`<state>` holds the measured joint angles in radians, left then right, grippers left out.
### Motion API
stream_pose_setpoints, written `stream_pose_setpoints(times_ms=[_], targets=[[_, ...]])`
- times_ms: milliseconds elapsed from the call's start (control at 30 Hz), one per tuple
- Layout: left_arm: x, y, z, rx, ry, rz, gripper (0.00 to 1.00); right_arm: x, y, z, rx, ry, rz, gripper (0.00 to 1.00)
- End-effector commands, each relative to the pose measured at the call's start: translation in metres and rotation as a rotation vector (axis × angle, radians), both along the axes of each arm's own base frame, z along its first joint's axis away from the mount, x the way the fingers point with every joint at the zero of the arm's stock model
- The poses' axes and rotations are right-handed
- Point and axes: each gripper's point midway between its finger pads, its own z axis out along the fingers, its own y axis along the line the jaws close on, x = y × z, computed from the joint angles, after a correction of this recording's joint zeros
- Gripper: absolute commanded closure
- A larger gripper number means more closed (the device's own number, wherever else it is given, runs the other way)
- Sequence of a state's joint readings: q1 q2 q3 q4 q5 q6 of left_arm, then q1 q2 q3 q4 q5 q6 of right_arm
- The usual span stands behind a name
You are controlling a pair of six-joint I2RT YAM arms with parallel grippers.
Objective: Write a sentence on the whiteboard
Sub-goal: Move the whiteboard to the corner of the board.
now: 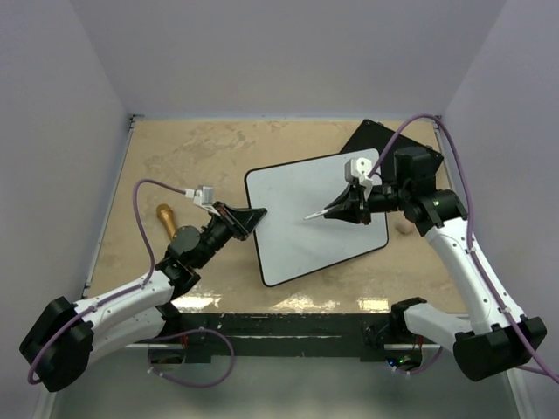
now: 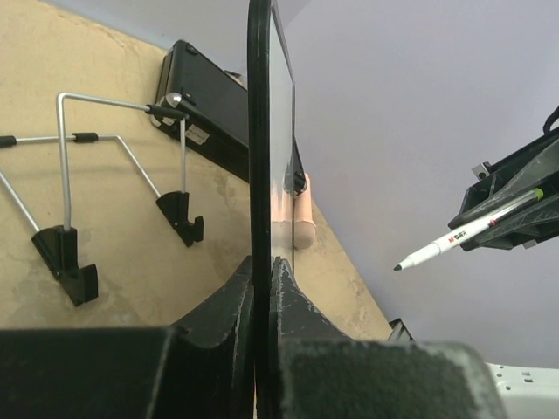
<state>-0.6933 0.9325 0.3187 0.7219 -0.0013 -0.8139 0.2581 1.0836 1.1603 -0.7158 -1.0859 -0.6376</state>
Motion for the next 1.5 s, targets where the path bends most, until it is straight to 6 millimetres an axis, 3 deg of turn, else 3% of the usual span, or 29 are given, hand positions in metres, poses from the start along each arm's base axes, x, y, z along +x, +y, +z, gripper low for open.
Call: stream_pose_setpoints(times_ms=[0, 167, 333, 633, 867, 1467], targets=[[-0.01, 0.0, -0.009, 0.022, -0.082, 0.012, 1.0, -0.007, 0.015, 0.012, 0.011, -0.101, 0.053, 1.0], [-0.015, 0.004, -0.022, 0.022, -0.084, 0.015, 1.0, -0.015, 0.027, 0.024, -0.003, -0.18, 0.087, 1.0], [-0.022, 0.004, -0.037, 0.01, -0.048, 0.026, 1.0, -0.024, 0.031, 0.002, -0.018, -0.191, 0.115, 1.0], [-0.032, -0.007, -0.046, -0.017, -0.039, 0.049, 1.0, -0.036, 0.027, -0.011, 0.002, -0.286, 0.147, 1.0], [-0.035, -0.002, -0.051, -0.014, -0.037, 0.065, 1.0, -0.047, 0.024, -0.023, 0.012, -0.301, 0.207, 1.0], [-0.038, -0.006, -0.061, 0.021, -0.024, 0.049, 1.0, -0.042, 0.021, -0.024, -0.001, -0.313, 0.217, 1.0]])
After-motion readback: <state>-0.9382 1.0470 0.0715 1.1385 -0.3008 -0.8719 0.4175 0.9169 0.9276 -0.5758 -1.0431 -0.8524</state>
